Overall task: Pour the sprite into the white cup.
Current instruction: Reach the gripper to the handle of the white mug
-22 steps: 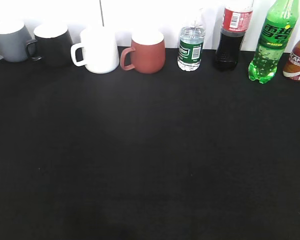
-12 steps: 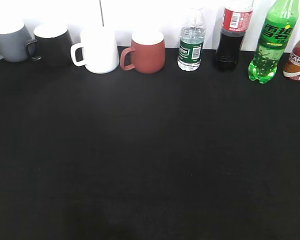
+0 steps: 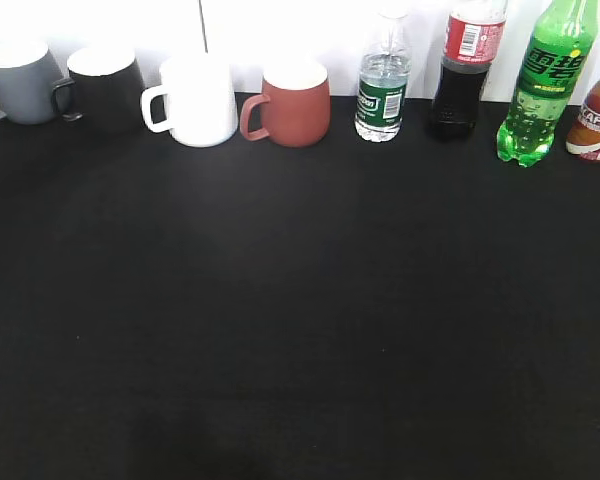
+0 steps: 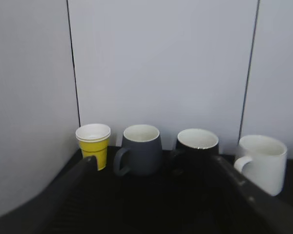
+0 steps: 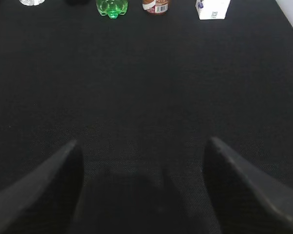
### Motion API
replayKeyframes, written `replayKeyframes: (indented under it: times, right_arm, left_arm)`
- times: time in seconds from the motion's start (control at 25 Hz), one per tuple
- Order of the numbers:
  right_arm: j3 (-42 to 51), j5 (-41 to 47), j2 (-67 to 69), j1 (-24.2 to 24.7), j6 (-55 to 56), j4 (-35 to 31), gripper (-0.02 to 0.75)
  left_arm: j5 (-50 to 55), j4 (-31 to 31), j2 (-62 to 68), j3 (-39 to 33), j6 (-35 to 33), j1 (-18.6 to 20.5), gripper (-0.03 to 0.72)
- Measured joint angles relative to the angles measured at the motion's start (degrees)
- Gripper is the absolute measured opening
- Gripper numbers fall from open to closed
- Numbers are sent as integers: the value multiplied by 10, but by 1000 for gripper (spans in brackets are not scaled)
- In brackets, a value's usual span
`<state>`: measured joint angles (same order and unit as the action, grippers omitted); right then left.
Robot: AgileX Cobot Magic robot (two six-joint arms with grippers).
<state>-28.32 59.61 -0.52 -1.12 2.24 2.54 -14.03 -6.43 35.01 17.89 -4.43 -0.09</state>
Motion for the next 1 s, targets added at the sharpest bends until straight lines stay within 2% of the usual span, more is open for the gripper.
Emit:
replayKeyframes:
  times: [0.08, 0.2, 0.24, 0.32, 0.56, 0.68, 1.0]
  right_arm:
    - [0, 0, 0, 0, 0, 0, 573]
    - [0, 0, 0, 0, 0, 0, 573]
    - [0, 0, 0, 0, 0, 0, 573]
    - [0, 0, 0, 0, 0, -1, 573]
    - [0, 0, 0, 0, 0, -12, 573]
    - [0, 0, 0, 0, 0, -13, 573]
    - [0, 0, 0, 0, 0, -16, 573]
  left_arm:
    - [-112, 36, 130, 0, 0, -28, 512]
    - [-251, 44, 318, 3, 0, -102, 512]
    - [-284, 44, 372, 9, 1, -124, 512]
    - [-326, 45, 473, 48, 13, -146, 512]
    - [-331, 55, 695, 228, 34, -147, 510]
    - [-309, 57, 760, 307, 41, -147, 447]
    - [-299, 55, 860, 413, 44, -147, 372]
